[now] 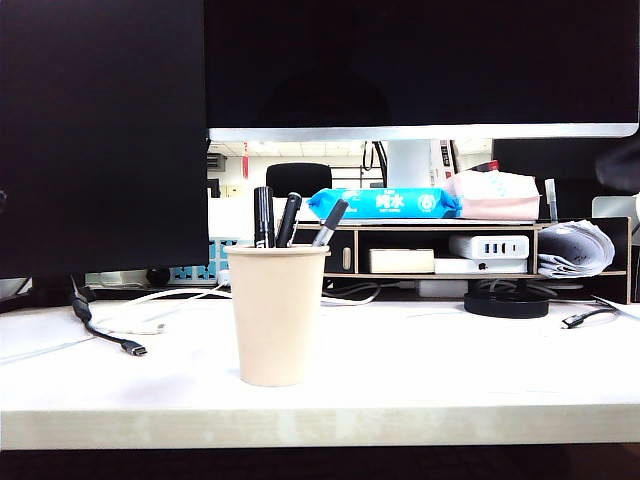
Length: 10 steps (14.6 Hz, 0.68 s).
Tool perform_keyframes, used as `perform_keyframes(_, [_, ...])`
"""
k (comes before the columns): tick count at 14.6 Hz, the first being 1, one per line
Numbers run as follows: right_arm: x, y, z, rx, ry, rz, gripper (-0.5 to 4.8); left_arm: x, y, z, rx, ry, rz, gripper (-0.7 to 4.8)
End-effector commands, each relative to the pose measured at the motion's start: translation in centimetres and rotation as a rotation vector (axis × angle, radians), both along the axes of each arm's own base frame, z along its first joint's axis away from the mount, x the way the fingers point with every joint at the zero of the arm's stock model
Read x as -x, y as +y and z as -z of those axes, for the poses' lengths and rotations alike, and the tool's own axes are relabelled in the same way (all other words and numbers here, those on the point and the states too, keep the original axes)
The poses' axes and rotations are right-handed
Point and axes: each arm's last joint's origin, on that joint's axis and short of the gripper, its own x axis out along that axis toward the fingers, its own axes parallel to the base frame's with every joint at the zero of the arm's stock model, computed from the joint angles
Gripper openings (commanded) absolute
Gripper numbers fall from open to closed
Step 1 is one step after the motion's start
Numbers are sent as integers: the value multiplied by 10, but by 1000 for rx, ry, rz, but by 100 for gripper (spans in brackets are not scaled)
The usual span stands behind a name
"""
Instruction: Pick up the marker from the paper cup and put it on the table.
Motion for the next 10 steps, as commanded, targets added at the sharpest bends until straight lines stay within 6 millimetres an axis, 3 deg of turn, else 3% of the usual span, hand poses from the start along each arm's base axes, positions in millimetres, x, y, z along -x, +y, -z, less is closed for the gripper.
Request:
perform_keyframes(1, [2, 0, -28, -29, -96, -11, -6, 0, 0, 0, -1, -5, 4, -4])
perform_keyframes(4, [-9, 15, -55, 13, -91, -117, -6, 0, 0, 0, 0, -6, 4, -4])
perform_keyframes(7, [-41, 52, -75, 208, -56, -207, -6, 0, 0, 0, 0, -6, 4, -4])
perform_keyframes(10, [-89, 121, -102, 374, -64, -277, -6, 0, 0, 0, -1, -6, 4, -4])
